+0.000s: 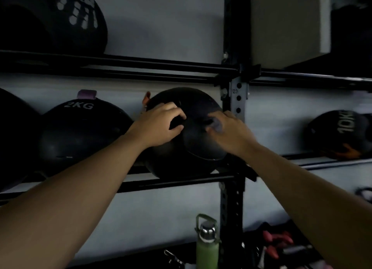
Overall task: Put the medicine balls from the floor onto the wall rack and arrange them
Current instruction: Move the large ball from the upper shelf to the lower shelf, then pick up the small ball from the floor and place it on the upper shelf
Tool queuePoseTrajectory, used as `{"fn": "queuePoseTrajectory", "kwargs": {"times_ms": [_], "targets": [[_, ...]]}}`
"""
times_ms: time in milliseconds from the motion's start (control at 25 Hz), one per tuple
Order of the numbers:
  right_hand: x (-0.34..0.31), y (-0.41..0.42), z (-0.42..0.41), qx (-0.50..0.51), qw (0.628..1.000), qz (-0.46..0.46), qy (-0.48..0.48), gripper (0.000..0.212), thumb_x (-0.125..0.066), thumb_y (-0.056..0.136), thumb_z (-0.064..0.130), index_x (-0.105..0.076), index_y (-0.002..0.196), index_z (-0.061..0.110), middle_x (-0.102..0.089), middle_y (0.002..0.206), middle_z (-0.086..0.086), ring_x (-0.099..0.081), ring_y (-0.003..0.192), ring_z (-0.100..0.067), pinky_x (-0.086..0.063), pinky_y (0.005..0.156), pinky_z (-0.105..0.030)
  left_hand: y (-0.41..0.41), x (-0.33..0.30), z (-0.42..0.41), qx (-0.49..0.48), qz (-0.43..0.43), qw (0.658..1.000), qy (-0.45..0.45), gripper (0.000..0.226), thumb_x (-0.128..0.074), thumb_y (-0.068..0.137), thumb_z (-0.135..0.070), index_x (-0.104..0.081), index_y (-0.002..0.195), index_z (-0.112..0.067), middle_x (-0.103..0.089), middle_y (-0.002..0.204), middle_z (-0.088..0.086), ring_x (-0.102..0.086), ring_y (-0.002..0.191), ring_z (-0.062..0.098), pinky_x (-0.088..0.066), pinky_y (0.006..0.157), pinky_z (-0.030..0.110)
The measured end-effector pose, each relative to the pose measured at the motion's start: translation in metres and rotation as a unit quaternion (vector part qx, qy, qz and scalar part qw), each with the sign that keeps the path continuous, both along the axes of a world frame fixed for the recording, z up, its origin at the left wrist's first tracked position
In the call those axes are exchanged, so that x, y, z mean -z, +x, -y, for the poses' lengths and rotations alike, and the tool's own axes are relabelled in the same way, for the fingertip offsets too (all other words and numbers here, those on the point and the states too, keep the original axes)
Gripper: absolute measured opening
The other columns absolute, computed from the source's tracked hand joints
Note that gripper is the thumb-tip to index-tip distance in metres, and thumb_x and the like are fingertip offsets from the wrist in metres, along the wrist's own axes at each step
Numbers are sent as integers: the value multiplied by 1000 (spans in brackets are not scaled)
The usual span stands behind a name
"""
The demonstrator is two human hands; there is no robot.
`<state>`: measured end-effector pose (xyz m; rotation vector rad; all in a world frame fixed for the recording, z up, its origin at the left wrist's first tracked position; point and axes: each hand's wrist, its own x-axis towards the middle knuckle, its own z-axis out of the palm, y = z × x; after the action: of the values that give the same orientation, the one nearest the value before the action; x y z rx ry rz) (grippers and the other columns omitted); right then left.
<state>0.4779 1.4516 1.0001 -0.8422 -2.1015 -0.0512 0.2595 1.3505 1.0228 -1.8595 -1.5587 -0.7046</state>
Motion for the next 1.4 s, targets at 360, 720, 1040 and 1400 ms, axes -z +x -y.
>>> {"fn": "queuePoseTrajectory", "kwargs": {"times_ms": [360,720,1040,1400], "targets": [[81,158,122,220,969,109,-18,41,-58,101,38,-62,140,25,-66,137,-6,-61,125,-33,-47,98,-41,150,68,27,163,-125,973,-110,36,-61,102,-36,-66,135,-23,-66,138,1,-58,132,25,-39,106,40],[235,396,419,412,887,119,-172,39,-56,98,41,-66,133,30,-69,134,-2,-66,120,-34,-48,90,-38,425,215,210,365,-127,889,-244,35,-66,99,-36,-69,131,-22,-70,134,4,-62,129,29,-42,107,40],[394,539,744,571,739,60,-352,50,-52,100,52,-57,145,30,-63,141,-5,-63,125,-34,-46,99,-41,649,394,470,534,-210,719,-392,43,-62,102,-40,-60,142,-24,-63,145,0,-60,134,24,-41,112,41],[608,586,828,556,626,-44,-545,56,-62,98,47,-51,151,32,-54,143,-9,-59,127,-36,-52,97,-49,717,636,541,403,-167,627,-646,70,-66,98,-49,-39,159,-28,-46,160,7,-55,140,36,-48,104,48]]}}
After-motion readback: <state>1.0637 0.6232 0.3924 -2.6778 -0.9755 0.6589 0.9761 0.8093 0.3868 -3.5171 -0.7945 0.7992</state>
